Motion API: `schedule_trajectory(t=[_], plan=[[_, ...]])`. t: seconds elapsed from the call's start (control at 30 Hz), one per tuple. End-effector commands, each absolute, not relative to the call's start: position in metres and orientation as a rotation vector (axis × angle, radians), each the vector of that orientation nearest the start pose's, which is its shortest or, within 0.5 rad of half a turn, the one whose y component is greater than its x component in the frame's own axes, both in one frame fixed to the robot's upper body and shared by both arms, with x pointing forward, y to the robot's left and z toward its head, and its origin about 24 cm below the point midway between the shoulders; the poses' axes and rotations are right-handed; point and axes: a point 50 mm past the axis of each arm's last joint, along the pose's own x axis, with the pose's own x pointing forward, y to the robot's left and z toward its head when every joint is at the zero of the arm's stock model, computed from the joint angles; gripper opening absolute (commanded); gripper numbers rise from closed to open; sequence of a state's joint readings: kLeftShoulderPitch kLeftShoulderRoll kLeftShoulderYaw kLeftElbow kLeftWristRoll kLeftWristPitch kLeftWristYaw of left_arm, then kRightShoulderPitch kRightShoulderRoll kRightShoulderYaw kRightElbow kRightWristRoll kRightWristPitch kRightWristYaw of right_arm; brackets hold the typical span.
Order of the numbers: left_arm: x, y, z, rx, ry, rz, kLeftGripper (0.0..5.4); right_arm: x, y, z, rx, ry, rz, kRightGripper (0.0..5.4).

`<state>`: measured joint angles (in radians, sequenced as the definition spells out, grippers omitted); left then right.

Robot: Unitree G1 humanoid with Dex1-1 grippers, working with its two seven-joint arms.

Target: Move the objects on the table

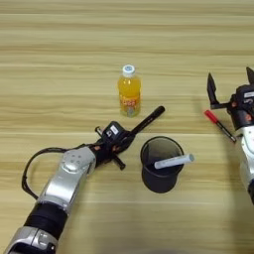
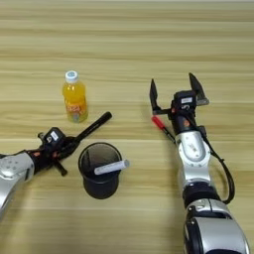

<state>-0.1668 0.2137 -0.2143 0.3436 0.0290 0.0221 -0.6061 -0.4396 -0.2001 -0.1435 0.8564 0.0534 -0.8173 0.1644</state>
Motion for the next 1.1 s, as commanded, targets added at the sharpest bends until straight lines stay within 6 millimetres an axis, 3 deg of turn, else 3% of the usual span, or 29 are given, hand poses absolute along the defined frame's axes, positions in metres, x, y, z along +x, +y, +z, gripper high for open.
schedule_trajectory(t=[0.03,0.43,1.1], plan=[[0.256,0.121,0.002,0.235,0.259,-0.868,0.69,0.312,-0.200,0.060,-0.152,-0.414,0.065,5.40],[0.249,0.129,0.016,0.299,0.200,-1.013,0.69,0.312,-0.201,0.060,-0.154,-0.414,0.064,5.40],[0.244,0.136,-0.002,0.432,0.284,-1.008,0.69,0.313,-0.202,0.061,-0.153,-0.415,0.064,5.40]])
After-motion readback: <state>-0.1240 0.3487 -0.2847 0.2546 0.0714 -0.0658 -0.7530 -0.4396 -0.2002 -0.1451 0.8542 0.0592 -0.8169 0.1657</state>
